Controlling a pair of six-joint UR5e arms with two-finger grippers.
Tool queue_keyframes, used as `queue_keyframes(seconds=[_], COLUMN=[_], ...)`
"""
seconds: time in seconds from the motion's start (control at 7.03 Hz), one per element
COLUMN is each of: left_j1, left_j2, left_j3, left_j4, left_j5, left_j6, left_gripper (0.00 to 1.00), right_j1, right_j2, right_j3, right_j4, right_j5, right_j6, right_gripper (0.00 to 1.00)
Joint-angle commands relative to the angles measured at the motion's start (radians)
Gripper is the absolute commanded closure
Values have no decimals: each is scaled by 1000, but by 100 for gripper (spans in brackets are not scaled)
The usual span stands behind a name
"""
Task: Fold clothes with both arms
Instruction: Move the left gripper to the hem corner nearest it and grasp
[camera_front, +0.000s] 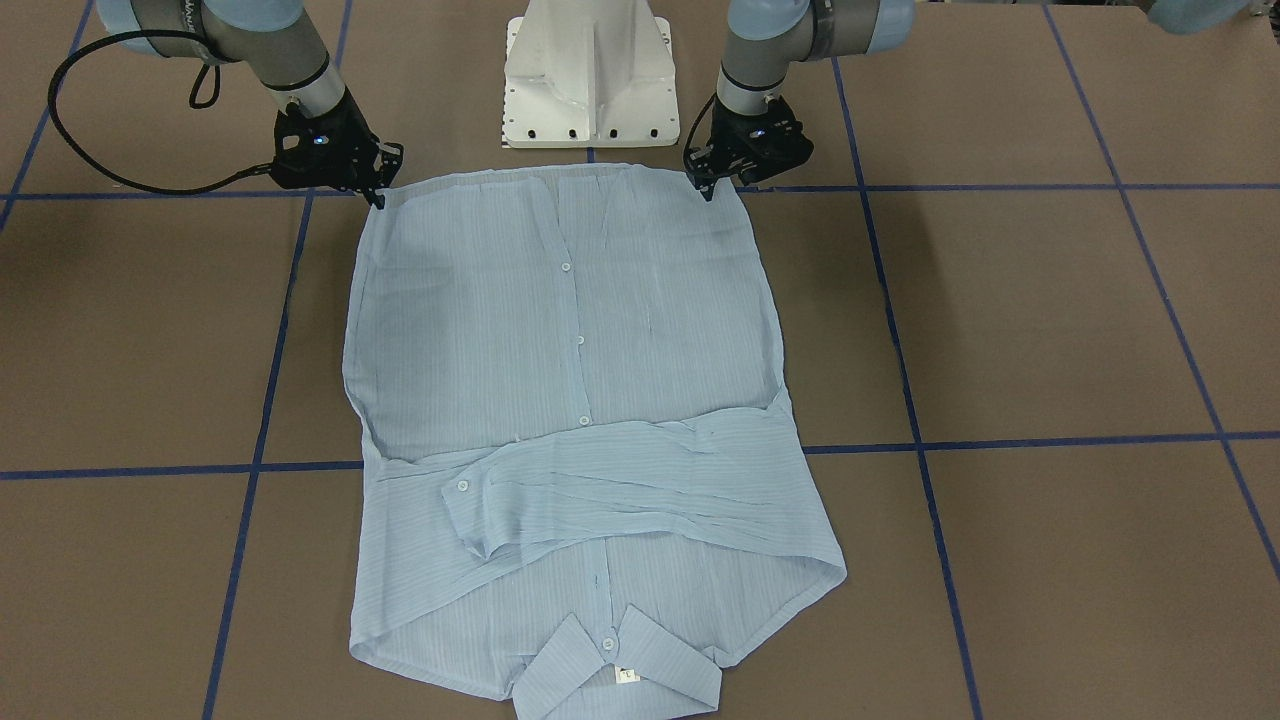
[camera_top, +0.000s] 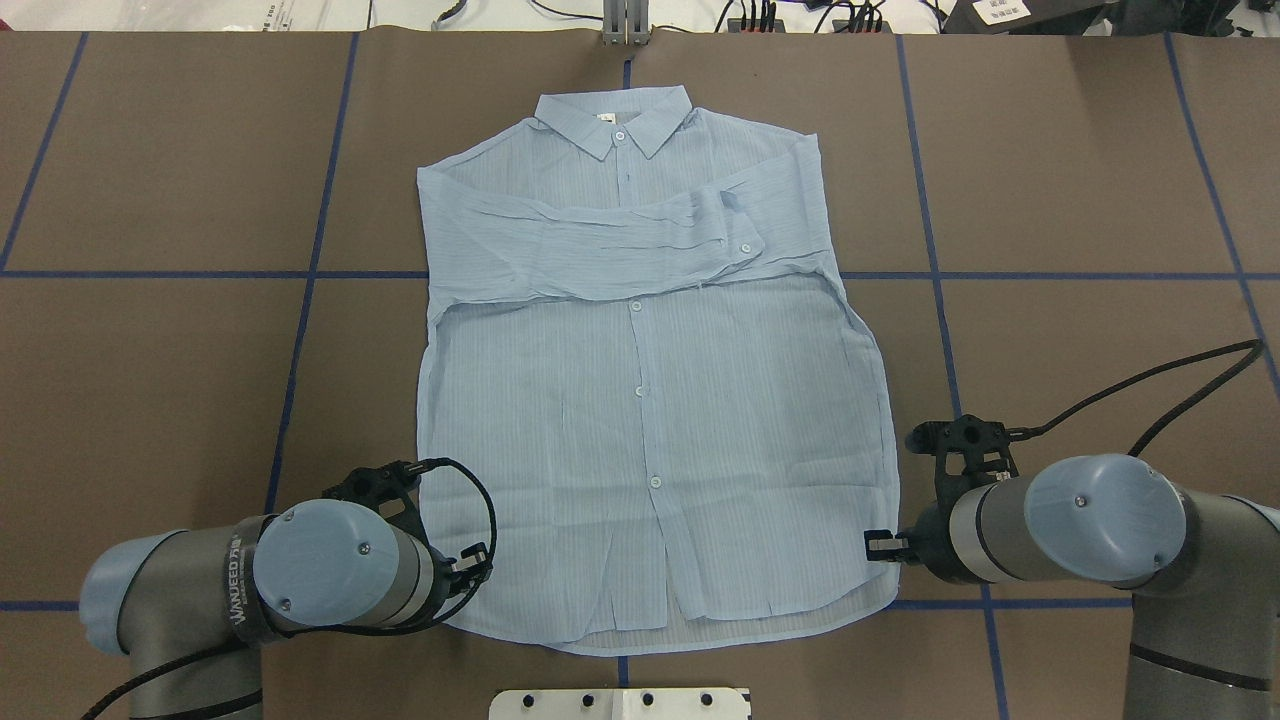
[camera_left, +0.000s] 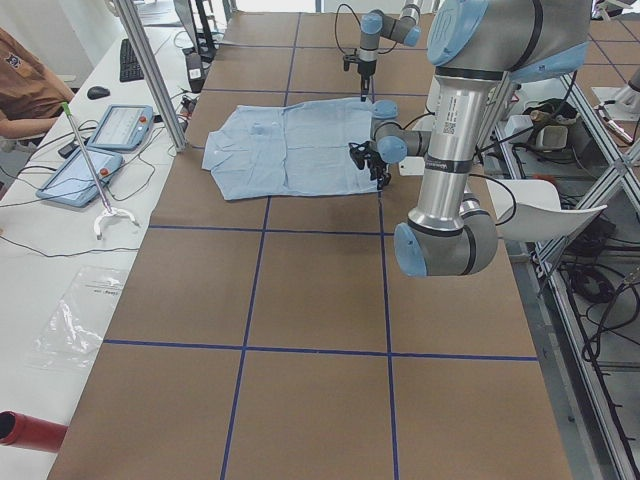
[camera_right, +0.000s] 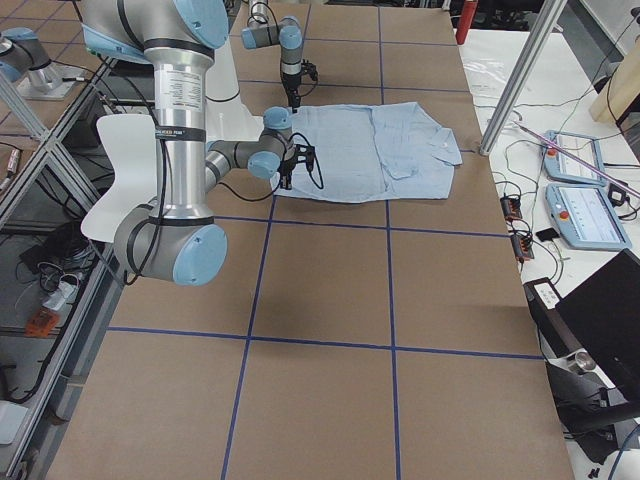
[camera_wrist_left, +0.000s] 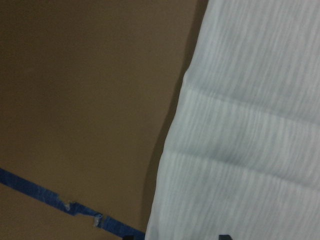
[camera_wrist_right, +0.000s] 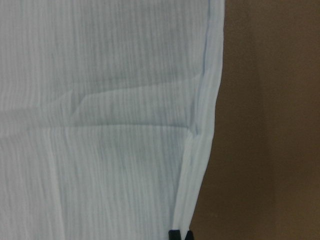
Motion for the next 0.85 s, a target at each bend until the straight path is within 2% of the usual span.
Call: queue_keyframes(seconds=[0.0, 0.14, 0.43, 0.57, 0.71], left_j1=[5, 5, 3, 3, 3], left_j2=[0, 0, 0, 2, 0], left_j3=[9, 12, 12, 12, 12], left_j4=[0, 0, 0, 0, 0], left_j5=[1, 1, 1, 1, 1], left_j6=[1, 3, 1, 1, 3], left_gripper=[52, 52, 60, 67, 85], right_j1=[0, 1, 3, 3, 6], right_j2=[1, 1, 1, 1, 1], right_j3=[-1, -3, -3, -3, -3], right_j4=[0, 0, -2, 0, 0], right_j5=[-1, 0, -1, -2, -2], right_j6=[-1, -1, -1, -1, -1], right_gripper=[100, 100, 100, 100, 100])
